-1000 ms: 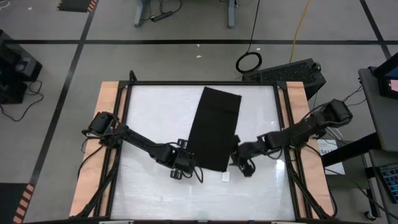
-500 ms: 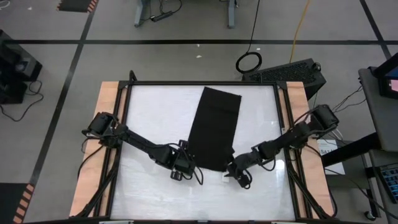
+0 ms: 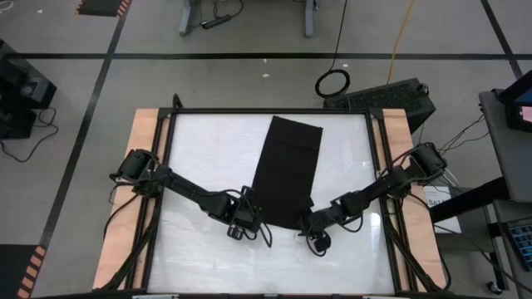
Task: Roll towel into tight, uniform cylinder
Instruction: Roll the black towel
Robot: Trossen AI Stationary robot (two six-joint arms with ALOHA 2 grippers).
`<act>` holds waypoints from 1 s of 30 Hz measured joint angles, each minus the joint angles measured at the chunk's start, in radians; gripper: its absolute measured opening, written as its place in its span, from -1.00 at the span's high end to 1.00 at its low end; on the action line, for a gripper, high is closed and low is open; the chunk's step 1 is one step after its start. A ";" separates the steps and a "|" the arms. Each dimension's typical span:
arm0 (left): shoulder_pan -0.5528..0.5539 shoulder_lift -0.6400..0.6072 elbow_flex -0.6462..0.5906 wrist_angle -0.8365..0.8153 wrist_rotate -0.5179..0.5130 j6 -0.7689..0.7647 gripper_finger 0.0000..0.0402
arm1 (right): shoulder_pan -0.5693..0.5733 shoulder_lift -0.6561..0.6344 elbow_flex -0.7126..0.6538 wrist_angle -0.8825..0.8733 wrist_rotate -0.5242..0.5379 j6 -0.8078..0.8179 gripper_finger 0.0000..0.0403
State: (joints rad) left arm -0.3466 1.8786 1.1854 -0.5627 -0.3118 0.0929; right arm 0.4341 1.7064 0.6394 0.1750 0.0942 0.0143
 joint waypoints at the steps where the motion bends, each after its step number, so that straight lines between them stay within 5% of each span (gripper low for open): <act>1: 0.000 0.000 0.000 0.001 0.001 0.000 -0.01 | 0.007 -0.002 0.000 -0.007 0.001 0.005 0.34; 6: 0.001 0.000 0.000 0.001 0.106 0.019 -0.26 | 0.048 -0.027 -0.002 -0.059 -0.006 0.022 0.60; 13: 0.000 0.037 -0.001 0.042 0.172 0.034 -0.31 | 0.075 -0.068 -0.004 -0.125 -0.011 0.076 0.97; 22: -0.034 0.086 0.002 0.131 0.139 0.077 -0.26 | 0.080 -0.083 -0.007 -0.137 0.010 0.147 0.99; 30: -0.080 0.092 0.000 0.175 0.053 0.103 0.09 | 0.080 -0.083 -0.007 -0.140 0.012 0.169 0.98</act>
State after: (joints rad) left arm -0.4263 1.9701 1.1855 -0.3874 -0.2586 0.1956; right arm 0.5137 1.6230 0.6323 0.0349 0.1059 0.1829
